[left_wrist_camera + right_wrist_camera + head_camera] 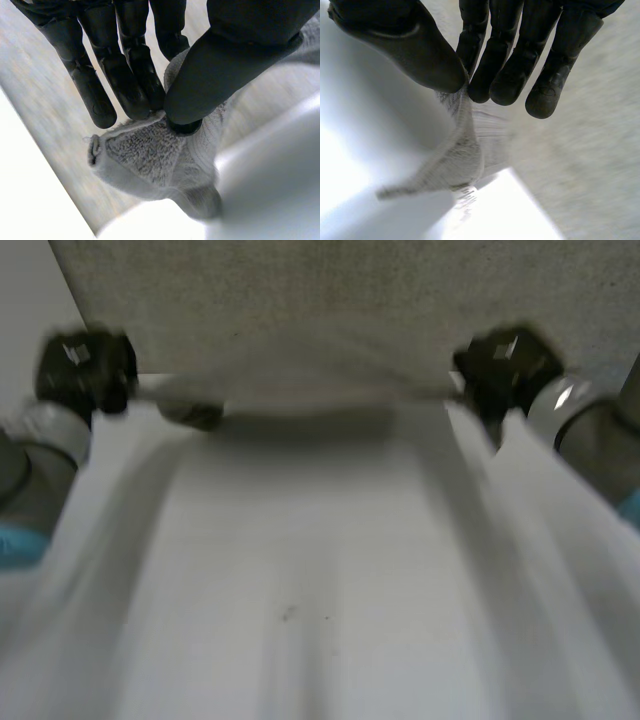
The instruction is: Fold the towel.
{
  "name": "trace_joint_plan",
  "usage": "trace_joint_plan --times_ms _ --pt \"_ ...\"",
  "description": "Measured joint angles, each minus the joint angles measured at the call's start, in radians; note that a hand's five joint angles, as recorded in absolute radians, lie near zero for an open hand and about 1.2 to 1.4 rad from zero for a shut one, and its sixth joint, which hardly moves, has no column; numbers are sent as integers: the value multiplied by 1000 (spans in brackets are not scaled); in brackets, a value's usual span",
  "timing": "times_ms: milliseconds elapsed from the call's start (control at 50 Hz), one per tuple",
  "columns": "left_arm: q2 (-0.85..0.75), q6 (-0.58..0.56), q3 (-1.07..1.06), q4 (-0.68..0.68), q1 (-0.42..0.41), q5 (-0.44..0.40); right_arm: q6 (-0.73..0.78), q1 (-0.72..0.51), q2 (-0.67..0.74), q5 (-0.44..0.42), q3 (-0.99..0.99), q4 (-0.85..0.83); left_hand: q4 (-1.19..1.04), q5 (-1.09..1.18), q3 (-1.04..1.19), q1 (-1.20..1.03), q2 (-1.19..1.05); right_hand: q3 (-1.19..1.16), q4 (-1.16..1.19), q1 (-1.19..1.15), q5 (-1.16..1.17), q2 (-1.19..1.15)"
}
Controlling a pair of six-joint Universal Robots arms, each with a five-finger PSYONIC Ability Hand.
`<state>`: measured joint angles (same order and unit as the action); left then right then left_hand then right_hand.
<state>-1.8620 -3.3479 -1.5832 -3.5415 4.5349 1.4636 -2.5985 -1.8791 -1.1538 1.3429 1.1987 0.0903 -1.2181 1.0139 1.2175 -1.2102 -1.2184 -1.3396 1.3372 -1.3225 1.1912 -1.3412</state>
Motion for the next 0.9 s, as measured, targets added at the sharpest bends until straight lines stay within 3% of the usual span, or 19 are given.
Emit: trace_joint_plan --times_ms 140,220,380,520,580,900 --pt "-75 -133 -238 -158 13 -61 62 -1 72 -39 293 -189 0 0 0 0 0 0 0 0 0 0" --pt "-110 -185 -273 -206 14 -66 84 -2 135 -26 356 -249 0 0 0 0 0 0 0 0 0 0" --pt "-122 -218 -277 -220 16 -59 71 14 185 54 380 -268 0 0 0 0 0 0 0 0 0 0" --pt "-108 -210 -275 -216 30 -55 -30 44 148 138 374 -267 0 0 0 0 0 454 -450 443 -484 454" --pt "-104 -208 -276 -215 35 -56 -70 50 137 163 370 -264 0 0 0 0 0 483 -475 476 -524 477" --pt "-106 -207 -278 -215 37 -63 -88 64 147 169 340 -145 0 0 0 0 0 553 -549 545 -600 548"
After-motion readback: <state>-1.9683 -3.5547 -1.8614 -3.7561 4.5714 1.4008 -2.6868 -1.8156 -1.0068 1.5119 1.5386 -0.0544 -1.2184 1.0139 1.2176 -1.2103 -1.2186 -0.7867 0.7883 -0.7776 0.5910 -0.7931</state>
